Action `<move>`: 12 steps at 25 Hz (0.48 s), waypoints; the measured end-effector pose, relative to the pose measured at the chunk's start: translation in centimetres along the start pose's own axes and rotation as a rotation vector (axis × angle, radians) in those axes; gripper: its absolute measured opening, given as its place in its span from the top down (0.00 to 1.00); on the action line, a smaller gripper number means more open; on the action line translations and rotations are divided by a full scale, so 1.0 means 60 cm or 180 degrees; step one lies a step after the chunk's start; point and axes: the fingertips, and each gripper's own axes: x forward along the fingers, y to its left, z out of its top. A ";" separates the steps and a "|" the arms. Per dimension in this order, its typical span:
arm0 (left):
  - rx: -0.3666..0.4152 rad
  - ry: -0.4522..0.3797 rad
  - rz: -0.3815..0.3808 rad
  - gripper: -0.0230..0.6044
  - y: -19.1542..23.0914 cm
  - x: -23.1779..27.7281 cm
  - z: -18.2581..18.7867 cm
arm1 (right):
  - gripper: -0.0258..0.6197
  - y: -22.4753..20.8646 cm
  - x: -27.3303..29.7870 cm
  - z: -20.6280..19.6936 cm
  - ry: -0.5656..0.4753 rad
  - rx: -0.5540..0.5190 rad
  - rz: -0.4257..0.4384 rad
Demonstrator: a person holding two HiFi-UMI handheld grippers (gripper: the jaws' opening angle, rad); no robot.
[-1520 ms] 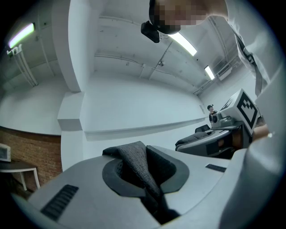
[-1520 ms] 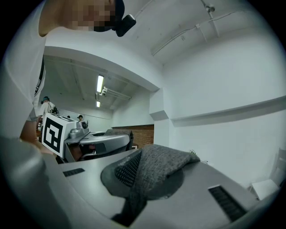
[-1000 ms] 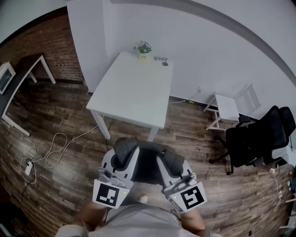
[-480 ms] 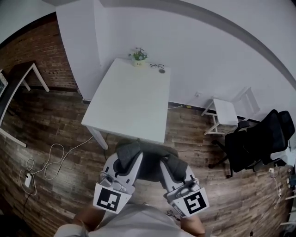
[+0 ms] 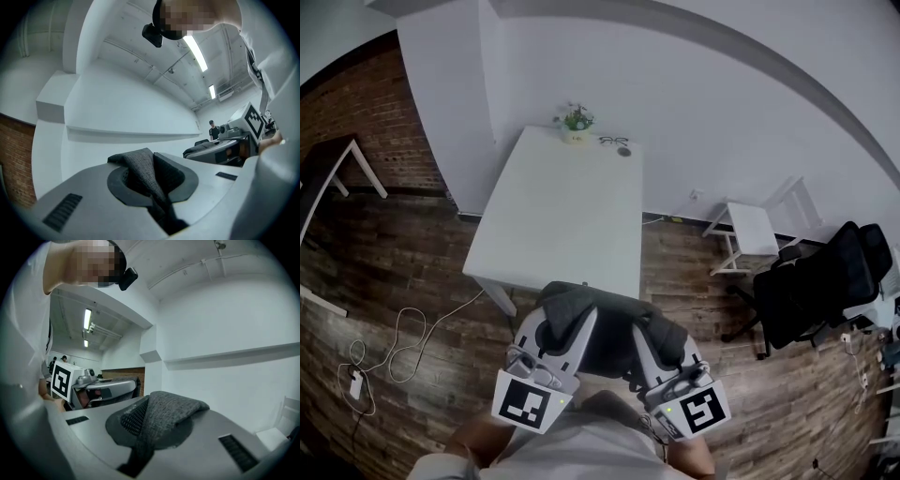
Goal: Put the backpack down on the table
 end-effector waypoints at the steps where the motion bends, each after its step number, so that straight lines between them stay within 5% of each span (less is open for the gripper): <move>1: -0.0018 -0.0007 0.0001 0.88 0.009 0.001 0.000 | 0.89 0.001 0.008 0.001 0.0005 0.0006 0.0001; 9: 0.0004 0.0051 0.0062 0.88 0.055 0.028 -0.011 | 0.89 -0.021 0.061 0.006 -0.0013 0.0040 0.0068; 12: -0.0178 -0.0002 0.0198 0.88 0.074 0.054 -0.015 | 0.89 -0.042 0.079 0.006 -0.0017 0.0048 0.0126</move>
